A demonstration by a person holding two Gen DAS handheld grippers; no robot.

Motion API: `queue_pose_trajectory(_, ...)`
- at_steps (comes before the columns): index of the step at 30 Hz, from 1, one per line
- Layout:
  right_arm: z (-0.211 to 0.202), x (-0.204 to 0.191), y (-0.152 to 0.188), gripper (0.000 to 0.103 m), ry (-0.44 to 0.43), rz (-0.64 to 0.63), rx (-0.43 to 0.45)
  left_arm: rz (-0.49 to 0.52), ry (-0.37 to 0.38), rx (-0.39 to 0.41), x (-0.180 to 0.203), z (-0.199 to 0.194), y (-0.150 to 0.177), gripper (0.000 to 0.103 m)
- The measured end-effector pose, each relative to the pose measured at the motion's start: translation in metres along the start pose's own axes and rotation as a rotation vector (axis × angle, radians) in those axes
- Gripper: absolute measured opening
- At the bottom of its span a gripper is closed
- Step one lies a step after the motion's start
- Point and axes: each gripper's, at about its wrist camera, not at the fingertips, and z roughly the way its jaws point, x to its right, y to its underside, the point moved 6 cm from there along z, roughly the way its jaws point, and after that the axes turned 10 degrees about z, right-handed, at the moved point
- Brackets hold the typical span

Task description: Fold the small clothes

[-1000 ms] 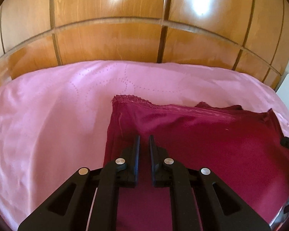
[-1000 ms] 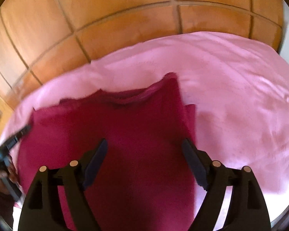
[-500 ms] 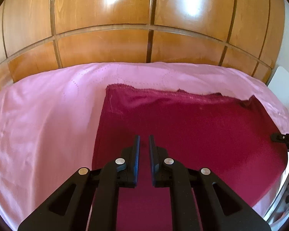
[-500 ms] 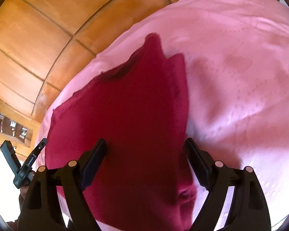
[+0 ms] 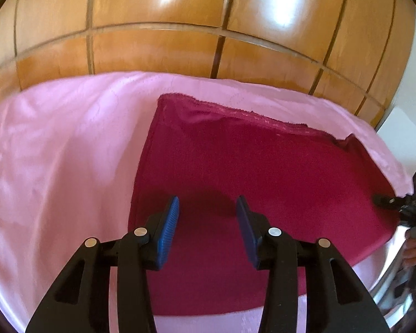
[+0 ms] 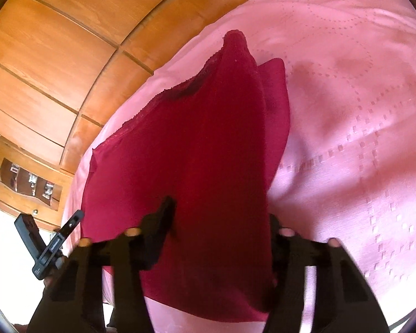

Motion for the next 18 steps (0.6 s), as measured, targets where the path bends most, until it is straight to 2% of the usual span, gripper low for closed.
queue_pose_trajectory(1,-0.003,-0.006,0.0,0.032,0.006,-0.009,0.013,-0.013,0.013,0.002,-0.001,-0.002,0.002,0.039)
queue_pose_trajectory(2,-0.004,-0.011,-0.001,0.032,0.008,-0.016,0.02,-0.032,0.045,0.006,-0.003,-0.006,0.005,0.03)
queue_pose_trajectory(4,-0.013,-0.03,-0.002,0.03,-0.014,-0.038,0.042,-0.05,0.086,0.0,-0.006,-0.009,0.009,0.029)
queue_pose_trajectory(5,-0.019,-0.044,-0.003,0.03,-0.028,-0.06,0.054,-0.061,0.11,-0.007,-0.008,-0.009,0.011,0.025)
queue_pose_trajectory(9,-0.033,-0.106,0.003,0.029,-0.061,-0.192,0.075,-0.098,0.18,-0.034,-0.013,-0.005,0.021,0.024)
queue_pose_trajectory(12,-0.024,-0.162,0.014,0.029,-0.077,-0.304,0.062,-0.147,0.251,-0.05,-0.018,-0.002,0.025,0.024)
queue_pose_trajectory(15,-0.002,-0.212,0.034,0.029,-0.082,-0.404,0.024,-0.183,0.29,-0.053,-0.022,-0.001,0.026,0.024)
queue_pose_trajectory(18,0.03,-0.25,0.061,0.028,-0.048,-0.498,-0.018,-0.224,0.334,-0.052,-0.027,0.0,0.027,0.024)
